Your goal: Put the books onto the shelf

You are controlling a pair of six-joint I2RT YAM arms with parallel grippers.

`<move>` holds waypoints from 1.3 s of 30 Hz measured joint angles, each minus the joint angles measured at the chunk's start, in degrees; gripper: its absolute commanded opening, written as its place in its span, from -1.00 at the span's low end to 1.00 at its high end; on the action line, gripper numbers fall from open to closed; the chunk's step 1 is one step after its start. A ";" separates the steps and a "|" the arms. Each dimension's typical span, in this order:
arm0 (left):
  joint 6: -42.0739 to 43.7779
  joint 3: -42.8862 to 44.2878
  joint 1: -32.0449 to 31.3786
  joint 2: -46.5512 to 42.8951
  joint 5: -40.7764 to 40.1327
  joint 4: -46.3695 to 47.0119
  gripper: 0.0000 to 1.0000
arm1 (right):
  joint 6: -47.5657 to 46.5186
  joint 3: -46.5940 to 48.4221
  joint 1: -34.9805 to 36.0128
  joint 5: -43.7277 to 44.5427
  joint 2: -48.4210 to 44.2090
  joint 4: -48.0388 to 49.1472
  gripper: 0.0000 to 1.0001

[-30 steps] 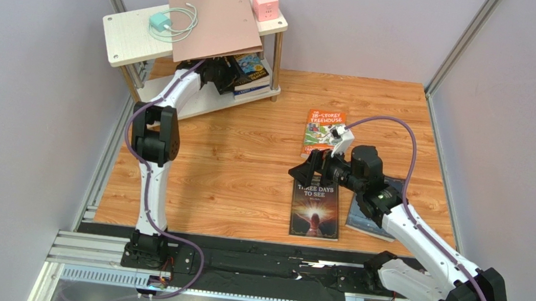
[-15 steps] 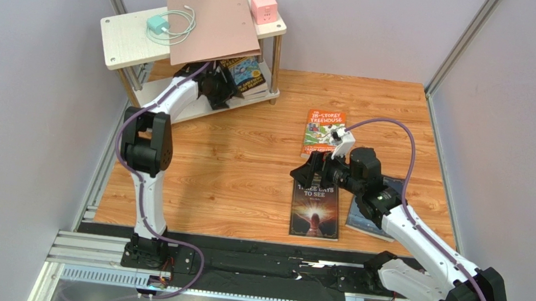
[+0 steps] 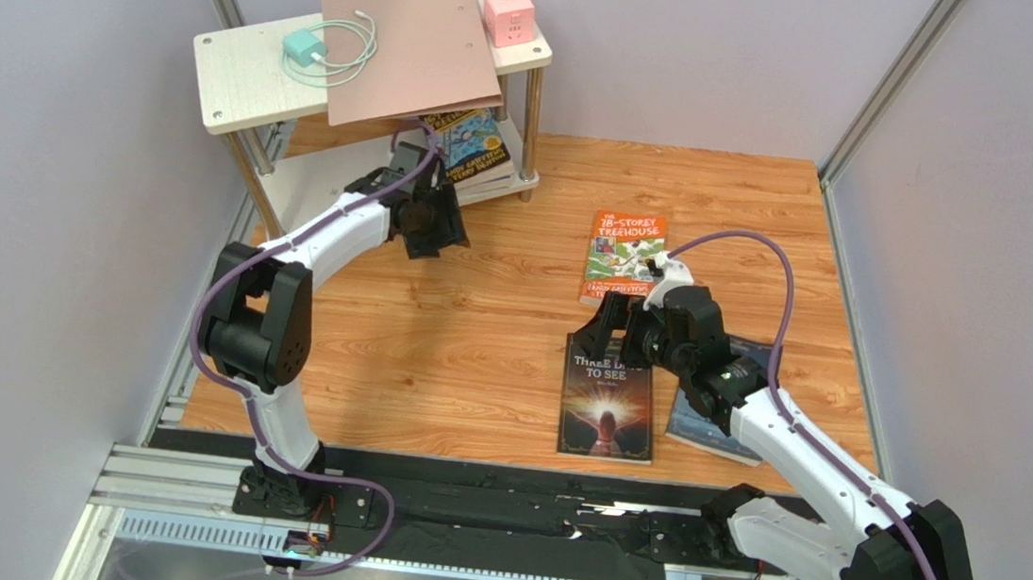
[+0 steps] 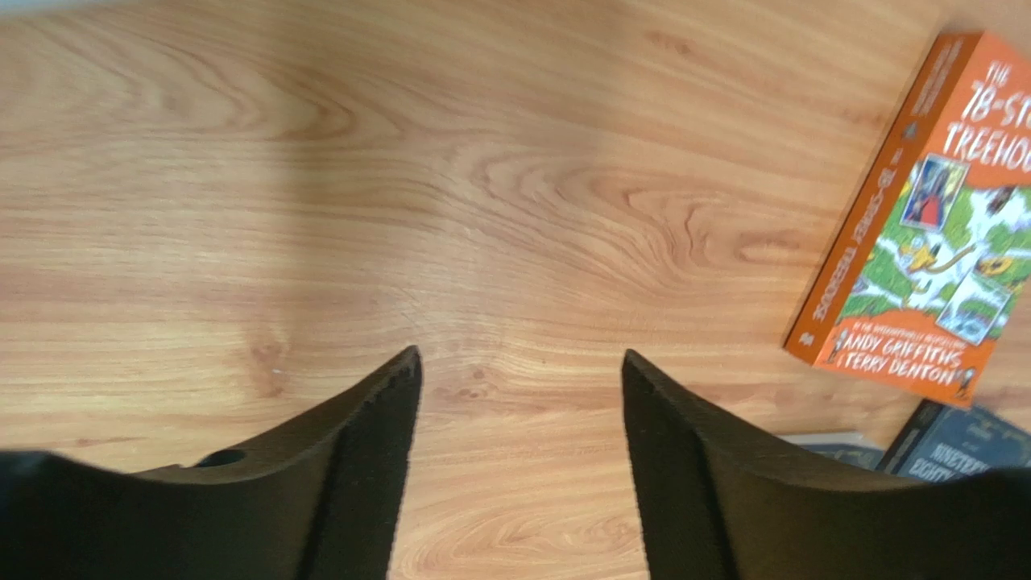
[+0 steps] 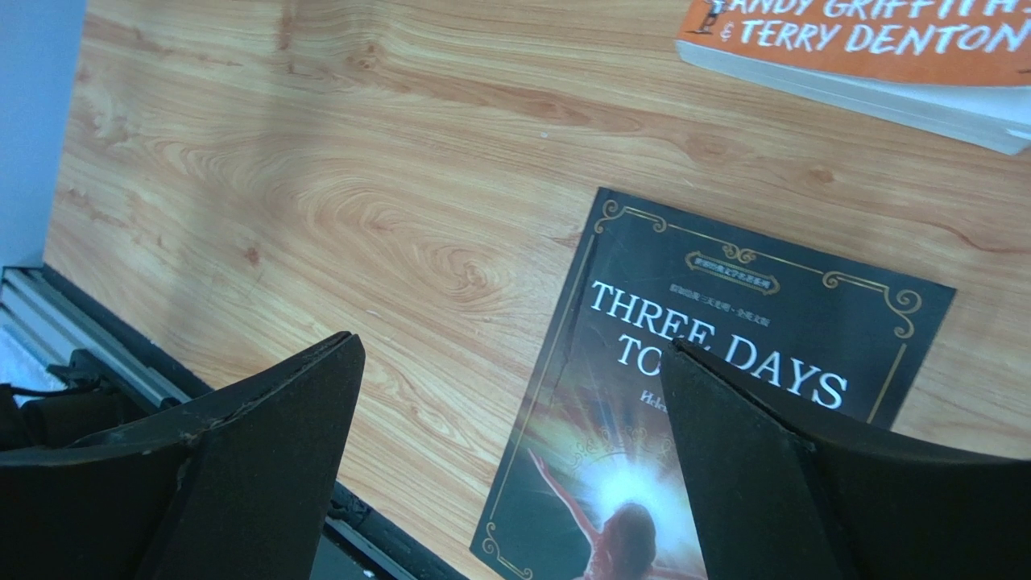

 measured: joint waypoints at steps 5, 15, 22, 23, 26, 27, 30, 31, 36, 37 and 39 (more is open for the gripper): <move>-0.09 -4.52 -5.70 0.00 0.70 2.69 -1.00 | 1.36 0.33 -1.68 5.27 0.13 -4.50 1.00; -1.81 -6.91 -21.44 6.10 2.95 4.57 -1.00 | 3.04 -0.31 -15.06 4.02 8.04 -10.97 1.00; -5.20 -4.79 -26.77 10.23 6.05 5.73 -1.00 | 3.13 -4.09 -15.37 -3.98 11.50 -8.33 0.99; -5.66 -4.15 -27.17 10.80 6.43 5.92 -1.00 | 3.21 -4.20 -15.37 -5.84 12.07 -7.26 0.98; -6.95 -2.25 -28.52 12.48 7.04 6.56 -1.00 | 2.97 -5.16 -15.47 -10.82 13.03 -2.27 0.94; -7.02 -1.92 -28.81 12.61 6.78 6.27 -1.00 | 2.97 -5.51 -15.65 -11.78 12.83 -1.55 0.93; -7.37 -1.14 -28.87 13.09 6.75 5.33 -1.00 | 3.23 -7.91 -16.44 -14.53 10.97 2.34 0.86; -7.39 -0.92 -28.85 13.20 6.82 5.05 -1.00 | 3.39 -8.94 -16.52 -15.43 10.01 3.45 0.80; -7.56 0.70 -29.05 14.12 6.91 4.17 -1.00 | 4.50 -11.23 -16.22 -18.40 4.02 5.14 0.28; -7.56 0.94 -29.09 14.27 6.93 4.13 -1.00 | 4.52 -11.23 -16.20 -18.62 3.08 5.66 -0.13; -7.56 1.31 -29.16 14.47 6.99 4.00 -1.00 | 4.61 -11.15 -16.06 -19.06 1.81 7.30 -0.64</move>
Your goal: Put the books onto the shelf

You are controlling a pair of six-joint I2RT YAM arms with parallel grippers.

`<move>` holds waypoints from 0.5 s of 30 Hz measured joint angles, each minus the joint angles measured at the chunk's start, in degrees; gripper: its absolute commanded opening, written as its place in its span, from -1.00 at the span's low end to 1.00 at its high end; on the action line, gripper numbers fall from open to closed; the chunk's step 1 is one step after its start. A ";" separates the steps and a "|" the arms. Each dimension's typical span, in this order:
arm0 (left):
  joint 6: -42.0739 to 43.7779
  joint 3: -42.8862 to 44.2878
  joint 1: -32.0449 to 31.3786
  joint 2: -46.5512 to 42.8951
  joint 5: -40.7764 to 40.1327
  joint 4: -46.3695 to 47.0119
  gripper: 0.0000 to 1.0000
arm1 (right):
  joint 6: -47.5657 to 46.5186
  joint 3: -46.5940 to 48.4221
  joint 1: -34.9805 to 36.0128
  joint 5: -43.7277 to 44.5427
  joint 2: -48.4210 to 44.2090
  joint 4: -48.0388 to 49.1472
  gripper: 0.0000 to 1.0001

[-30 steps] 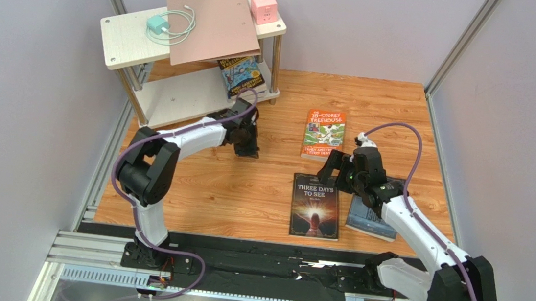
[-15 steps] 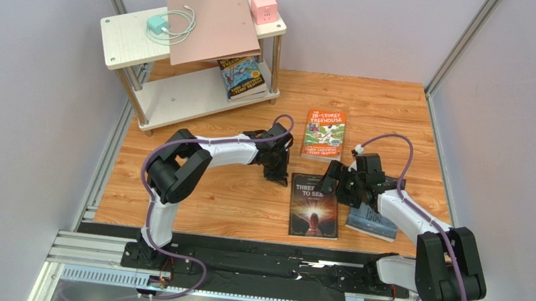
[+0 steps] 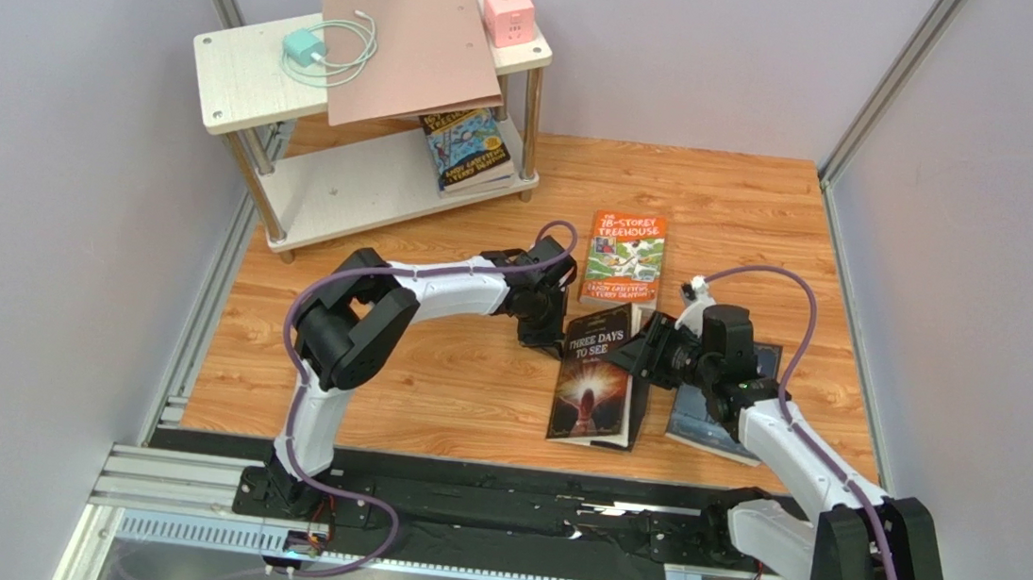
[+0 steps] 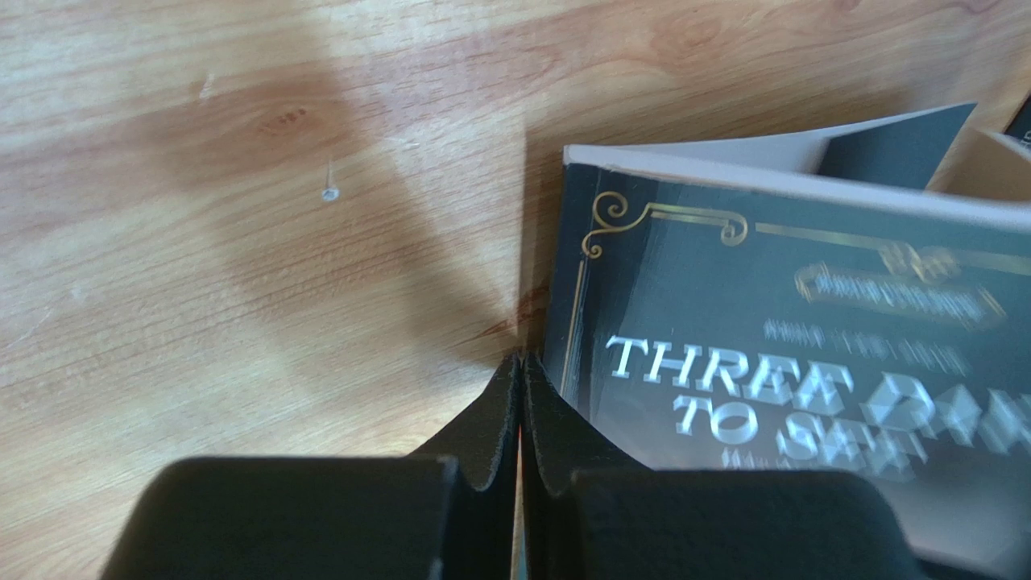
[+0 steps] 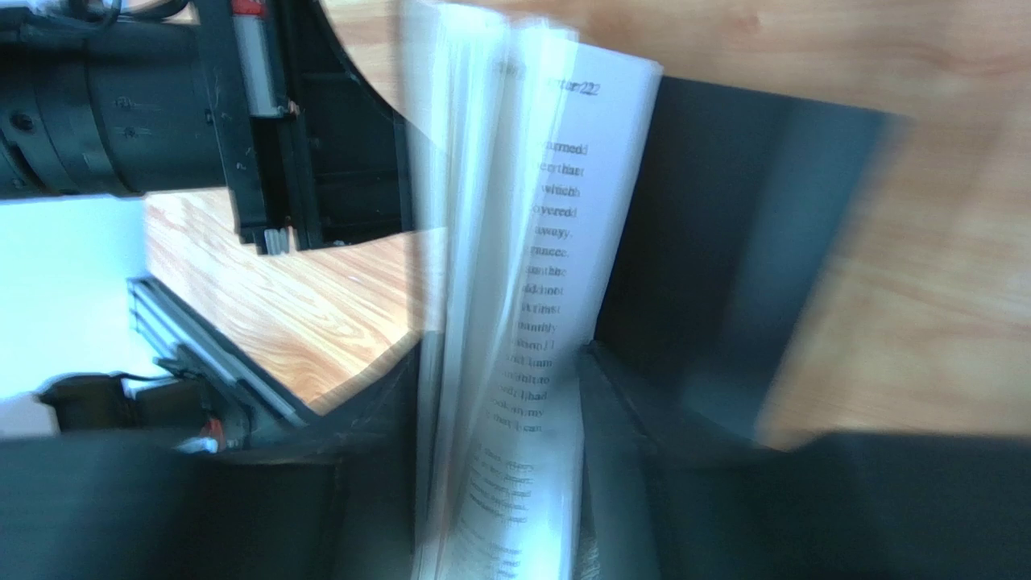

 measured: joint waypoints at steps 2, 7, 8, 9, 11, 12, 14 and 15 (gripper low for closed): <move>0.02 0.07 -0.09 0.02 -0.22 -0.15 -1.00 | 0.20 0.26 0.13 -0.28 0.20 0.74 -0.98; 0.22 0.61 -0.26 -0.02 -2.01 -1.66 -0.17 | 0.72 0.87 -0.02 -0.24 1.88 1.40 -1.00; 0.66 0.79 -0.42 -0.20 -2.78 -2.21 0.04 | 0.72 0.87 -0.02 -0.24 1.97 1.46 -1.00; 0.87 1.01 -0.48 -0.72 -3.63 -3.30 0.31 | 0.72 0.96 -0.04 -0.17 1.97 1.46 -1.00; 1.55 0.96 -0.83 -2.27 -7.08 -5.57 0.44 | 0.68 1.11 0.13 -0.37 2.16 1.62 -1.00; 1.97 0.76 -0.96 -3.21 -8.85 -6.95 0.48 | 0.63 1.18 0.24 -0.46 2.19 1.64 -1.00; 2.82 -0.72 -1.07 -5.44 -11.26 -8.15 0.50 | 0.28 1.66 0.35 -0.98 2.34 1.68 -1.00; 3.19 -2.21 -1.07 -7.17 -12.15 -8.24 0.59 | 0.02 2.16 0.37 -1.29 2.51 1.73 -1.00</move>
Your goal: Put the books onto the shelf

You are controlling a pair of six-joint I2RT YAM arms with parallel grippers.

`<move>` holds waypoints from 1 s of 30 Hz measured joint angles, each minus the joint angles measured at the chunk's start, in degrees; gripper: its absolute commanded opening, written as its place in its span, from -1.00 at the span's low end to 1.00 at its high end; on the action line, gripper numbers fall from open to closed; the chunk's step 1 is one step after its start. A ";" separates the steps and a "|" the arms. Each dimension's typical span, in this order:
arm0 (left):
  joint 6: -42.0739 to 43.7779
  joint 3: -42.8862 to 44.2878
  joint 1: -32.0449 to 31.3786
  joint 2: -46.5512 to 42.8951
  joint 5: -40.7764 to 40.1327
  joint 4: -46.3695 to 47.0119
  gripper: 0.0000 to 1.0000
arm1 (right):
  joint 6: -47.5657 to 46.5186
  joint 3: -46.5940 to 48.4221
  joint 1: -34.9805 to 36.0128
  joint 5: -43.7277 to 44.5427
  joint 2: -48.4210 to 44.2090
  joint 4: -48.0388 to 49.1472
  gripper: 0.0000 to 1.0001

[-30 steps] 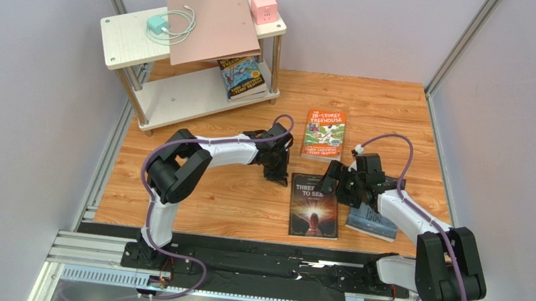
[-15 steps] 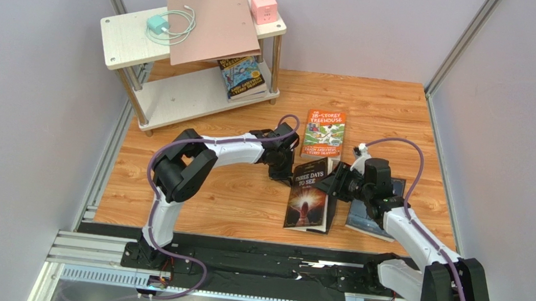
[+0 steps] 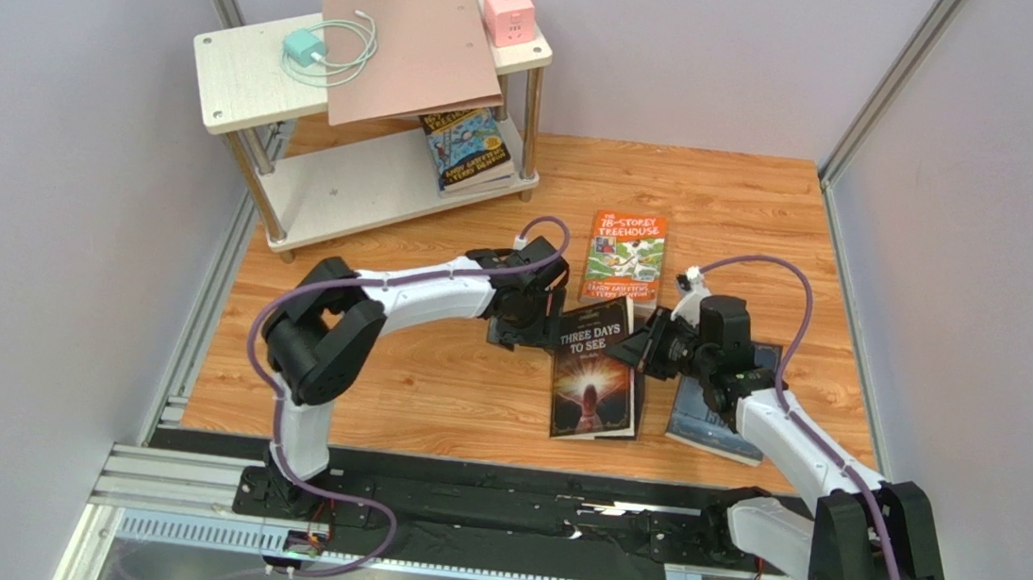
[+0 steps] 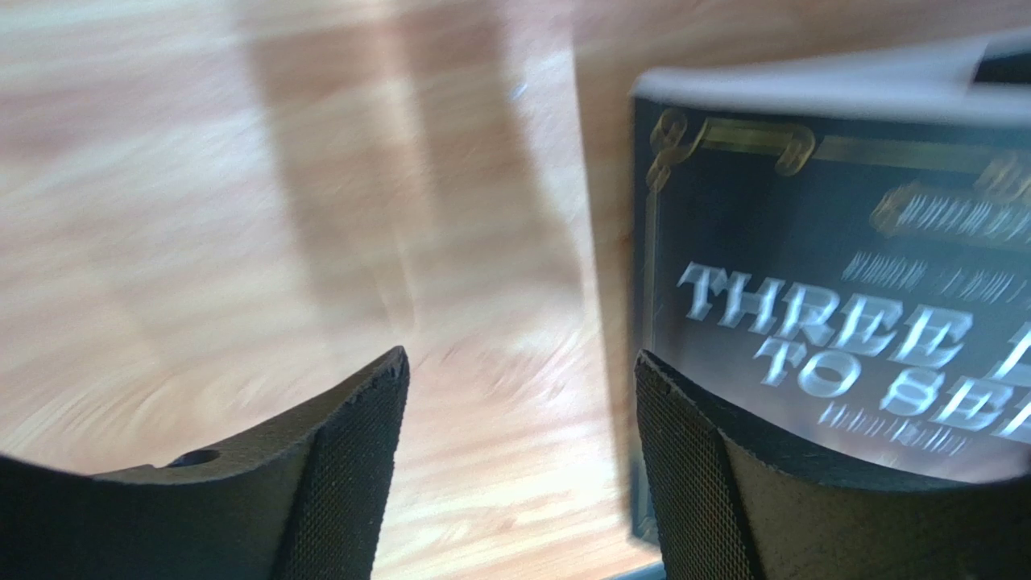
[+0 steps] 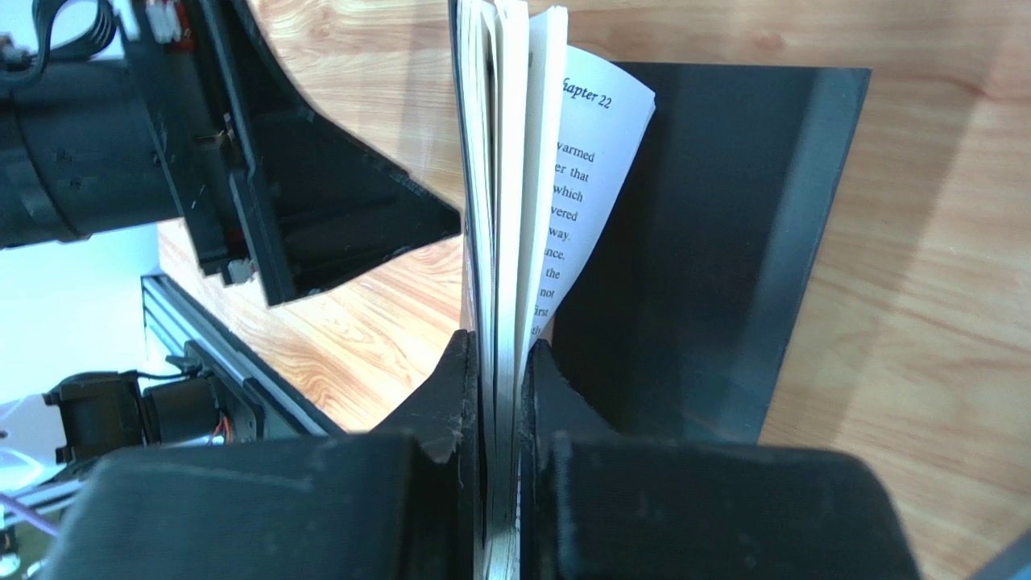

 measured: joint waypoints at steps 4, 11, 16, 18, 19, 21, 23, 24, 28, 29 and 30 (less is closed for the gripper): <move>1.22 -7.67 0.00 -10.54 -1.66 1.77 0.70 | -0.42 3.50 0.02 -1.86 1.01 1.16 -1.00; 2.47 -24.41 0.15 -33.24 1.20 19.52 0.88 | -0.37 11.91 0.02 -7.08 2.01 4.70 -1.00; 3.28 -34.71 0.20 -39.80 7.39 34.64 0.88 | 0.50 16.96 -0.09 -11.10 2.67 7.87 -1.00; 3.56 -36.09 0.20 -39.78 9.22 38.38 0.87 | 1.38 18.12 -0.24 -12.79 2.75 9.33 -1.00; 3.61 -36.89 0.24 -39.80 10.03 40.63 0.87 | 2.19 18.73 -0.35 -13.73 2.91 10.40 -1.00; 3.56 -39.08 0.26 -39.91 11.54 46.16 0.86 | 3.67 19.61 -0.42 -15.34 3.37 12.59 -1.00; 3.37 -41.62 0.28 -40.06 13.09 51.25 0.83 | 5.31 20.22 -0.42 -16.76 4.07 15.08 -1.00; 3.21 -43.10 0.28 -40.06 14.05 54.42 0.82 | 5.95 20.39 -0.44 -17.38 4.39 16.11 -1.00; 2.64 -45.77 0.28 -39.89 16.52 62.01 0.73 | 8.46 20.46 -0.44 -19.30 5.33 18.97 -1.00; 2.56 -45.77 0.28 -39.78 16.83 63.47 0.60 | 9.07 20.46 -0.44 -19.74 5.53 19.63 -1.00; 2.47 -45.77 0.28 -39.67 16.96 65.02 0.49 | 9.55 20.46 -0.44 -20.04 5.64 20.02 -1.00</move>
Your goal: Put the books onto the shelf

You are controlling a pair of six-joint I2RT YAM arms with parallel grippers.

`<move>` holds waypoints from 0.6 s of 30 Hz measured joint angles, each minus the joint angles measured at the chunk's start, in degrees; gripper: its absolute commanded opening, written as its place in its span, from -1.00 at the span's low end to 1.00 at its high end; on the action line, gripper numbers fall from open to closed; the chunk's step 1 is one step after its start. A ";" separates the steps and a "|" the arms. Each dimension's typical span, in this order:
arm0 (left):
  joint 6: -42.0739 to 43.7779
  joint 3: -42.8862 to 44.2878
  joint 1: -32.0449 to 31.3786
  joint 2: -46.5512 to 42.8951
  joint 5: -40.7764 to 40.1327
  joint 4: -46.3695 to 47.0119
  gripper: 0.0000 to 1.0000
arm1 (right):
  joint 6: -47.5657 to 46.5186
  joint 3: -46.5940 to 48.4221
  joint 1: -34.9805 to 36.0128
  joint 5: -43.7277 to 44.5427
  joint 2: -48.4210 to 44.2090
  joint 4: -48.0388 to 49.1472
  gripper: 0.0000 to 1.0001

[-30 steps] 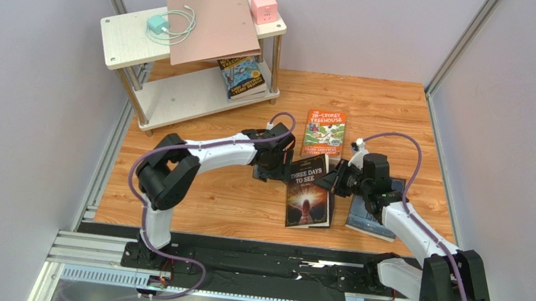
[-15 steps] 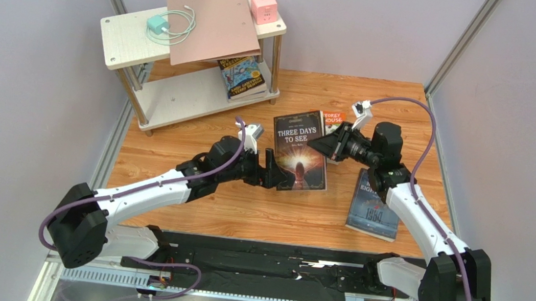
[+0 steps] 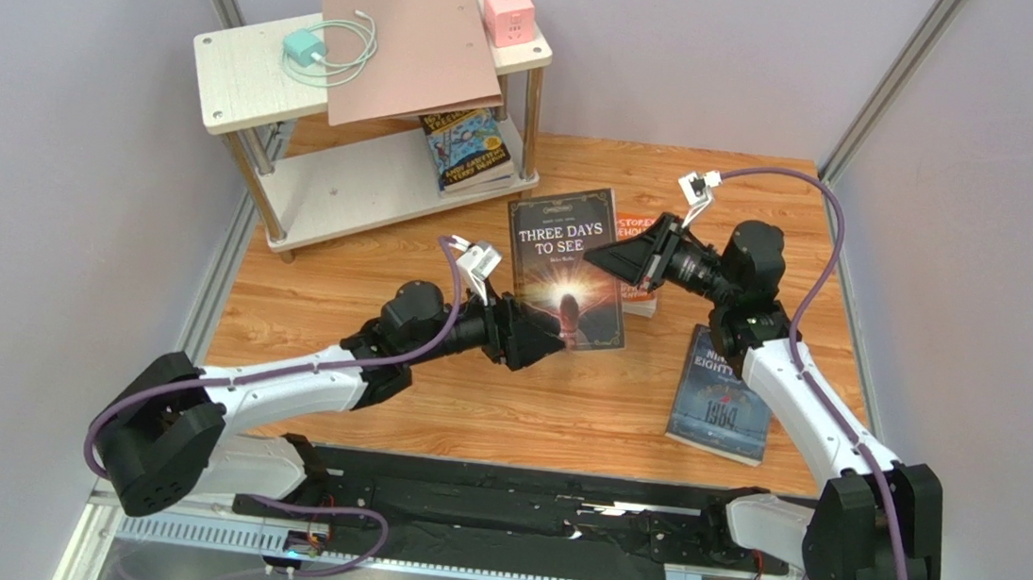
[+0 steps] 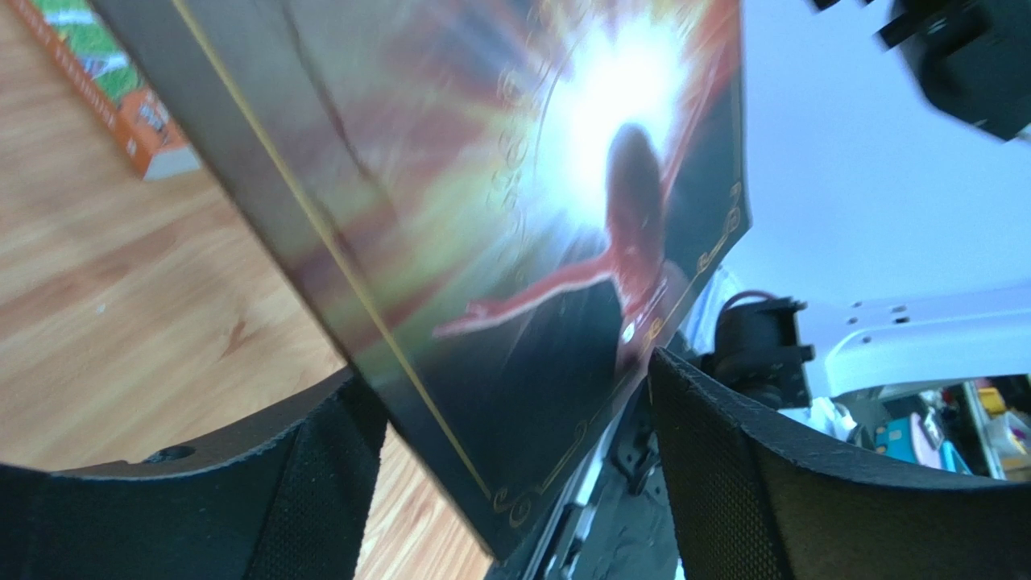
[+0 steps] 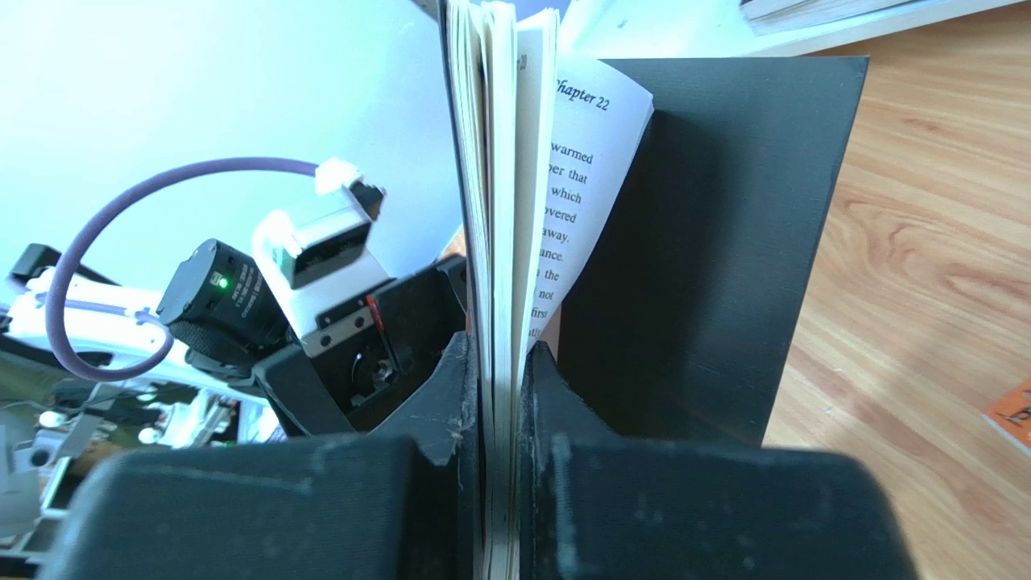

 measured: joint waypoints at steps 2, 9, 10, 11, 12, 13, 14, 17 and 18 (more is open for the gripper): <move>-0.46 0.00 0.00 0.07 0.13 2.60 0.00 | 0.92 0.00 0.02 -0.57 0.07 0.76 -1.00; -2.71 1.11 0.76 2.75 1.18 6.60 -1.00 | 1.40 -0.07 -1.05 -0.85 -0.02 3.15 0.16; -3.02 1.42 0.87 3.34 1.18 6.82 -1.00 | 1.53 -0.04 -1.25 -0.28 -0.04 2.99 0.32; -3.10 1.53 0.87 3.76 1.20 6.88 -1.00 | 1.64 -0.02 -1.31 0.35 -0.04 2.67 0.44; -3.06 1.60 0.87 4.13 1.46 6.71 -1.00 | 1.09 0.02 -1.27 1.14 -0.04 2.03 0.69; -3.17 1.60 0.87 4.37 1.40 6.32 -1.00 | 0.57 0.15 -1.14 1.70 -0.07 1.05 0.78; -3.23 1.60 0.92 4.59 1.49 5.90 -1.00 | -0.07 0.24 -0.98 2.36 -0.24 -0.42 0.86; -4.02 1.33 3.10 4.96 3.37 4.94 -1.00 | -2.29 0.39 -0.72 4.94 -1.44 -4.50 1.00; -4.57 1.07 4.52 5.05 4.37 5.11 -1.00 | -3.10 0.42 -0.70 5.88 -2.16 -5.77 1.00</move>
